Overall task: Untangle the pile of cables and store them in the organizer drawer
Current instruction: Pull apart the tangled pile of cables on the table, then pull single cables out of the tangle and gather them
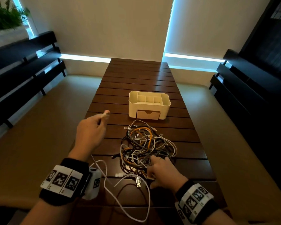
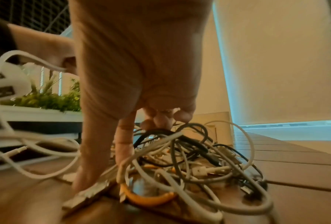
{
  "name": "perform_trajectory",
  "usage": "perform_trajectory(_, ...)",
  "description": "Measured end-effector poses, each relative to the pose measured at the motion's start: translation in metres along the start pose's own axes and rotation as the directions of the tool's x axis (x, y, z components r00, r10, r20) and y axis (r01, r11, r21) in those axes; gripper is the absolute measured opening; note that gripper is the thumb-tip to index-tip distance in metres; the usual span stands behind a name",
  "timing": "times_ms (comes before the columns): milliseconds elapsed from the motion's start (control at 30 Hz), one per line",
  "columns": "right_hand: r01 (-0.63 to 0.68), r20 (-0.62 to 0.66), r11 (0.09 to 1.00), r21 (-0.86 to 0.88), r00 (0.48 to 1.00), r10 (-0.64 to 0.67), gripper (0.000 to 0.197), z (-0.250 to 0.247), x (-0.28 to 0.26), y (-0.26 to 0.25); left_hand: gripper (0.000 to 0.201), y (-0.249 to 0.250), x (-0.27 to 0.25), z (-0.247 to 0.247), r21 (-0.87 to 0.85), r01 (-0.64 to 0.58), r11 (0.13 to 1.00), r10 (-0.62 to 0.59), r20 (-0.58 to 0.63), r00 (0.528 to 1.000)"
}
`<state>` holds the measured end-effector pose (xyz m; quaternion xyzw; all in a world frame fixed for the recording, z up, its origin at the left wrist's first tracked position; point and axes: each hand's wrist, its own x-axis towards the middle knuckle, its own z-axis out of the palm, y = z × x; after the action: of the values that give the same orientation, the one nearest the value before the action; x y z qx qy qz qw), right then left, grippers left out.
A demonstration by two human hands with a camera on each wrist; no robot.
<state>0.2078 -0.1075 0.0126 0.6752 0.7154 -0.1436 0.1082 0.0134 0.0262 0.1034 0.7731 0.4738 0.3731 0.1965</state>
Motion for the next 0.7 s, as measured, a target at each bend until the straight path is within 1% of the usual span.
perform_trajectory(33, -0.009, -0.026, 0.999, -0.052, 1.000, 0.008, 0.034, 0.005, 0.002, -0.002, 0.052, -0.002, -0.003, 0.007, -0.022, 0.002, 1.000, -0.001, 0.030, 1.000)
perform_trajectory(100, -0.021, -0.109, 0.993, -0.114, 0.994, 0.009, 0.028, 0.011, 0.005, -0.006, 0.050, -0.008, -0.009, 0.022, -0.044, -0.003, 0.999, 0.008, 0.097, 0.995)
perform_trajectory(167, -0.059, -0.163, 0.990, -0.131, 0.986, 0.038, 0.025, 0.011, 0.005, -0.008, 0.044, -0.011, -0.016, 0.036, -0.047, -0.022, 0.999, 0.030, 0.157, 0.987)
perform_trajectory(200, -0.072, -0.238, 0.989, -0.132, 0.970, 0.039, 0.025, 0.015, 0.008, -0.005, 0.039, -0.011, -0.019, 0.043, -0.066, -0.026, 0.997, 0.039, 0.195, 0.980)
perform_trajectory(233, -0.047, -0.262, 0.998, -0.051, 0.964, 0.032, 0.021, 0.018, 0.008, -0.001, 0.033, -0.010, -0.023, 0.049, -0.092, -0.023, 0.995, 0.044, 0.243, 0.969)
perform_trajectory(267, -0.015, -0.325, 0.996, 0.092, 0.945, 0.044, 0.014, 0.018, 0.010, 0.003, 0.028, -0.010, -0.026, 0.056, -0.118, -0.017, 0.993, 0.051, 0.291, 0.955)
perform_trajectory(300, 0.006, -0.356, 0.967, 0.253, 0.930, 0.087, 0.013, 0.017, 0.010, 0.007, 0.023, -0.010, -0.030, 0.062, -0.146, -0.013, 0.989, 0.061, 0.330, 0.942)
perform_trajectory(333, 0.009, -0.382, 0.920, 0.392, 0.911, 0.153, 0.014, 0.015, 0.010, 0.012, 0.016, -0.011, -0.033, 0.068, -0.181, -0.004, 0.984, 0.069, 0.354, 0.933)
perform_trajectory(367, 0.027, -0.418, 0.861, 0.509, 0.882, 0.220, 0.013, 0.011, 0.008, 0.016, 0.011, -0.012, -0.036, 0.074, -0.224, 0.008, 0.974, 0.077, 0.364, 0.928)
perform_trajectory(433, 0.112, -0.478, 0.722, 0.682, 0.816, 0.325, 0.006, 0.000, 0.006, 0.022, 0.007, -0.015, -0.040, 0.083, -0.312, 0.009, 0.950, 0.112, 0.369, 0.923)
perform_trajectory(500, 0.194, -0.509, 0.638, 0.745, 0.783, 0.356, 0.011, -0.011, 0.004, 0.024, 0.017, -0.013, -0.041, 0.093, -0.367, -0.048, 0.929, 0.195, 0.376, 0.906)
perform_trajectory(567, 0.264, -0.540, 0.602, 0.754, 0.772, 0.337, 0.012, -0.019, 0.003, 0.022, 0.028, -0.005, -0.041, 0.100, -0.425, -0.083, 0.902, 0.263, 0.386, 0.885)
perform_trajectory(600, 0.293, -0.557, 0.603, 0.742, 0.770, 0.310, 0.013, -0.021, 0.003, 0.021, 0.029, -0.001, -0.041, 0.102, -0.454, -0.078, 0.887, 0.270, 0.375, 0.887)
perform_trajectory(633, 0.312, -0.571, 0.611, 0.727, 0.769, 0.288, 0.016, -0.023, 0.004, 0.018, 0.025, 0.004, -0.041, 0.105, -0.482, -0.058, 0.874, 0.256, 0.356, 0.899)
perform_trajectory(667, 0.322, -0.584, 0.619, 0.716, 0.762, 0.279, 0.018, -0.024, 0.005, 0.015, 0.020, 0.008, -0.042, 0.106, -0.510, -0.014, 0.860, 0.219, 0.345, 0.913)
perform_trajectory(700, 0.332, -0.600, 0.626, 0.706, 0.750, 0.279, 0.020, -0.025, 0.005, 0.011, 0.019, 0.013, -0.042, 0.107, -0.546, 0.043, 0.837, 0.180, 0.349, 0.920)
